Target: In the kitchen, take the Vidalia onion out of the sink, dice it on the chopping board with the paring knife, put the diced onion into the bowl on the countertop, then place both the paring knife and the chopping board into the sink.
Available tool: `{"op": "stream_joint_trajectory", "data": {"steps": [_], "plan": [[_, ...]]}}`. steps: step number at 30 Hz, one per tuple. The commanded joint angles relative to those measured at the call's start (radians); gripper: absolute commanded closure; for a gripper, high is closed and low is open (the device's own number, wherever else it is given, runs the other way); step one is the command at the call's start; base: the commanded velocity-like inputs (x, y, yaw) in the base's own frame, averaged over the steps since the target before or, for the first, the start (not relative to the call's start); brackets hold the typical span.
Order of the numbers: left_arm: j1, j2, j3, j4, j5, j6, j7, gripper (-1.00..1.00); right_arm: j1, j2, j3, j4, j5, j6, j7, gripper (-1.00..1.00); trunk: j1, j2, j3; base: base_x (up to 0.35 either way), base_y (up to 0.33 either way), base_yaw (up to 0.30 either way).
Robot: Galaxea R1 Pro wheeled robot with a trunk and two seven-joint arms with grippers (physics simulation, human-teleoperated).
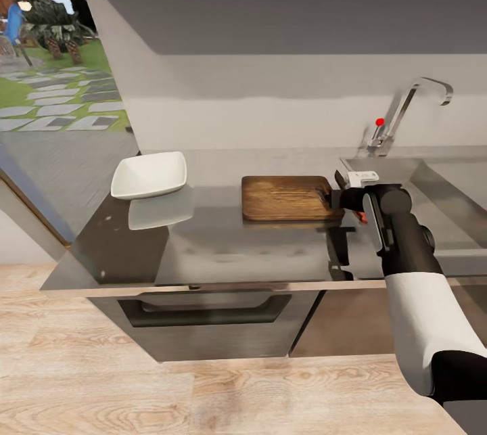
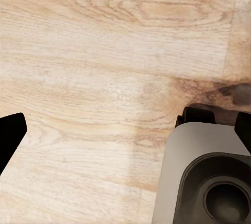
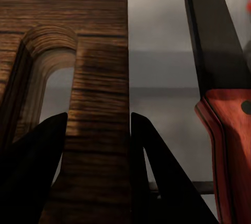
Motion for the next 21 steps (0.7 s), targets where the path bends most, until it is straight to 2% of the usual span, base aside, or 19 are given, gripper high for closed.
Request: {"op": "stream_joint_trajectory", "data": {"steps": [1, 11, 12, 21], "plan": [[0.000, 0.000, 0.000, 0.000, 0.002, -0.003, 0.001, -1.00, -0.001, 0.000, -0.001, -0.001, 0.008, 0.004, 0.009, 1.00, 0.000, 0.000, -0.001, 0.000, 0.000, 0.000], [0.000, 0.000, 0.000, 0.000, 0.003, -0.003, 0.001, -1.00, -0.001, 0.002, -0.001, -0.001, 0.008, 0.004, 0.007, 1.00, 0.000, 0.000, -0.001, 0.000, 0.000, 0.000], [0.000, 0.000, 0.000, 0.000, 0.003, -0.003, 0.001, -1.00, -0.001, 0.002, -0.001, -0.001, 0.008, 0.004, 0.007, -1.00, 0.000, 0.000, -0.001, 0.000, 0.000, 0.000], [0.000, 0.000, 0.000, 0.000, 0.003, -0.003, 0.000, -1.00, -0.001, 0.014, 0.001, -0.001, 0.008, 0.004, 0.007, -1.00, 0.000, 0.000, -0.001, 0.000, 0.000, 0.000]]}}
